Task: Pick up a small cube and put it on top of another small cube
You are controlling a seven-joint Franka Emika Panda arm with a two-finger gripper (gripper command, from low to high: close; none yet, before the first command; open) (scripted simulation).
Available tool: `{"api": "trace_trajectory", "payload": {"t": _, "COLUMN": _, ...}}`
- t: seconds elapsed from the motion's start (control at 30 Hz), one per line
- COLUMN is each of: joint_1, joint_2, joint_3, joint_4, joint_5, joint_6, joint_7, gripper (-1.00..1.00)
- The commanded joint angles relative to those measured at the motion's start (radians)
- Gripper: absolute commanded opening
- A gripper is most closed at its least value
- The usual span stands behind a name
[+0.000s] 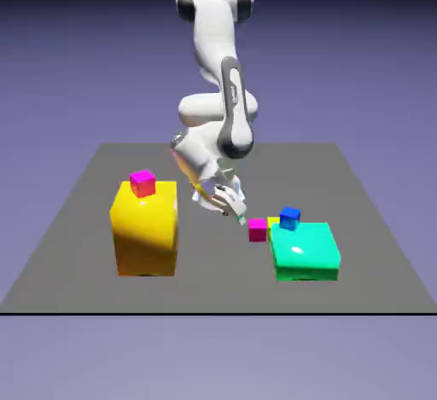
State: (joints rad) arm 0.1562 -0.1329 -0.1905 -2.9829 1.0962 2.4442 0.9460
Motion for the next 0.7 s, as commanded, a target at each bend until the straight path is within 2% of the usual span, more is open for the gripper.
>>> {"api": "trace_trajectory", "payload": {"t": 0.0, "joint_1": 0.006, "joint_2": 0.017, "joint_3": -0.008, "joint_4": -0.007, "joint_5": 0.044, "joint_6": -0.024, "joint_7": 0.008, "gripper": 0.0}}
{"api": "trace_trajectory", "payload": {"t": 0.2, "joint_1": 0.033, "joint_2": 0.099, "joint_3": -0.043, "joint_4": -0.039, "joint_5": 0.249, "joint_6": -0.134, "joint_7": 0.046, "gripper": 0.0}}
{"api": "trace_trajectory", "payload": {"t": 0.5, "joint_1": 0.105, "joint_2": 0.392, "joint_3": 0.066, "joint_4": 0.073, "joint_5": 0.595, "joint_6": -0.153, "joint_7": -0.191, "gripper": 0.0}}
{"api": "trace_trajectory", "payload": {"t": 0.53, "joint_1": 0.105, "joint_2": 0.392, "joint_3": 0.066, "joint_4": 0.073, "joint_5": 0.595, "joint_6": -0.153, "joint_7": -0.191, "gripper": -1.0}}
{"api": "trace_trajectory", "payload": {"t": 0.67, "joint_1": 0.078, "joint_2": 0.284, "joint_3": 0.026, "joint_4": 0.031, "joint_5": 0.467, "joint_6": -0.146, "joint_7": -0.103, "gripper": -1.0}}
